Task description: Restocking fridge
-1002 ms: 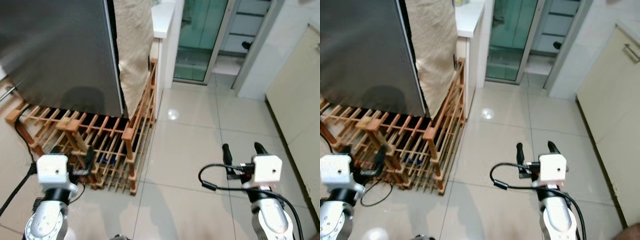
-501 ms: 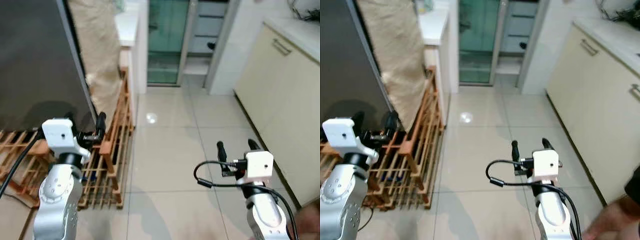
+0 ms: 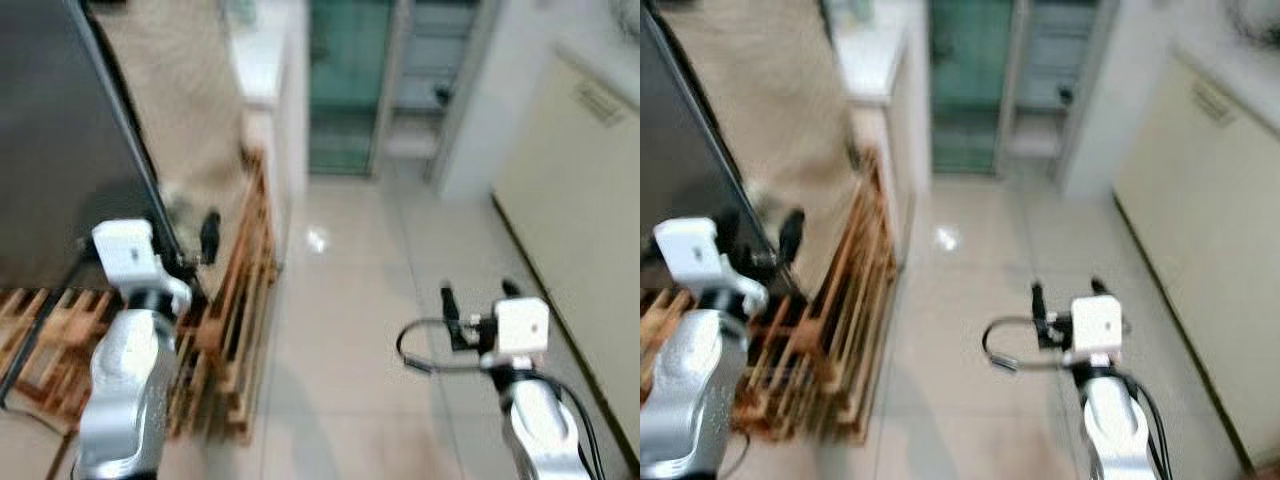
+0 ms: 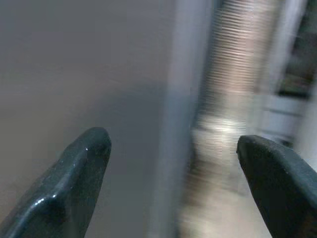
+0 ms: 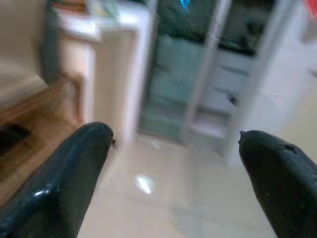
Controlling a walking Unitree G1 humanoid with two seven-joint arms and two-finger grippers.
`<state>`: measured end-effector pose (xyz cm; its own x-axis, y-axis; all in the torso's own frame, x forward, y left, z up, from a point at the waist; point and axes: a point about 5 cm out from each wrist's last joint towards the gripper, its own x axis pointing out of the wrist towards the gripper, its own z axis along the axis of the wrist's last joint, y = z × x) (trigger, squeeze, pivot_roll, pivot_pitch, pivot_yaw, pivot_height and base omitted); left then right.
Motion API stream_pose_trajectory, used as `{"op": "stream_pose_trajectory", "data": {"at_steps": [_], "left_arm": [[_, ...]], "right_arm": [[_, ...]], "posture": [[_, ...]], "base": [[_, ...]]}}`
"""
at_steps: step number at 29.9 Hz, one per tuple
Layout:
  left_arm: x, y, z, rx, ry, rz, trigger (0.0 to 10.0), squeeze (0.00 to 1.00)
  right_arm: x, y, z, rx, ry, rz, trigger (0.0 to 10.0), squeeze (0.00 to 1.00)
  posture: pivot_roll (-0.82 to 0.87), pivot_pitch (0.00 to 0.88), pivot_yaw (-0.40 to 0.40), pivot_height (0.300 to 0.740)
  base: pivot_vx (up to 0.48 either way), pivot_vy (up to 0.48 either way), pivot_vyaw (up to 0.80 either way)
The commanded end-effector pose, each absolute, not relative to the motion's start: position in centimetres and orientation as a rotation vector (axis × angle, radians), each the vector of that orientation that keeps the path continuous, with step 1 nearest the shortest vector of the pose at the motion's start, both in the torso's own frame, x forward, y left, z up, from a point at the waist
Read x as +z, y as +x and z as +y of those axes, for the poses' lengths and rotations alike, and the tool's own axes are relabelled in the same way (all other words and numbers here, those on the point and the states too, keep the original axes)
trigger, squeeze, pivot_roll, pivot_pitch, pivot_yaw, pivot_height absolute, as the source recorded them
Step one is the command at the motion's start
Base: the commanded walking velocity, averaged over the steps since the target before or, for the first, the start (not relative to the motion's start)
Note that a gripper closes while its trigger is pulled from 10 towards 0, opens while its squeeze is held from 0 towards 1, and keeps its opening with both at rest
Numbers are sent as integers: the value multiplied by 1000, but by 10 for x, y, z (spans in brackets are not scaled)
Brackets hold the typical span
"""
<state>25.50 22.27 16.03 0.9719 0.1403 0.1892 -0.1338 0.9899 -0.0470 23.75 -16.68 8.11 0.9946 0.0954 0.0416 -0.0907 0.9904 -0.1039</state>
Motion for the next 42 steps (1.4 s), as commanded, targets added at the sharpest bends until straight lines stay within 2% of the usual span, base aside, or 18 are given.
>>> {"op": "stream_pose_trajectory", "data": {"at_steps": [1,8,12,16,22,30,37,42], "left_arm": [[161,258,215,132,-47,-192,10000,0],[166,262,217,166,-52,-203,10000,0],[173,274,191,47,7,-202,10000,0],[177,299,173,39,-13,-189,10000,0],[185,318,166,57,-28,-184,10000,0],[180,323,179,167,-37,-144,10000,0],[172,303,193,224,-28,-149,10000,0],[175,303,198,253,-35,-165,10000,0]], "right_arm": [[76,232,-174,86,-123,-17,10000,0],[74,234,-172,105,-121,-10,10000,0],[72,238,-170,115,-117,-7,10000,0],[66,241,-168,128,-113,3,10000,0],[59,242,-168,132,-113,15,10000,0],[49,239,-172,131,-112,35,10000,0],[32,238,-179,129,-115,76,10000,0],[25,237,-181,134,-116,95,10000,0]], "posture": [[-104,0,-17,740],[-102,0,-21,740],[-95,0,-25,740],[-94,0,-31,740],[-108,0,-28,740],[-124,0,-25,740],[-118,0,-28,740],[-118,0,-27,740]], "base": [[0,0,0],[0,0,0],[0,0,0],[0,0,0],[0,0,0],[0,0,0],[0,0,0],[0,0,0]]}}
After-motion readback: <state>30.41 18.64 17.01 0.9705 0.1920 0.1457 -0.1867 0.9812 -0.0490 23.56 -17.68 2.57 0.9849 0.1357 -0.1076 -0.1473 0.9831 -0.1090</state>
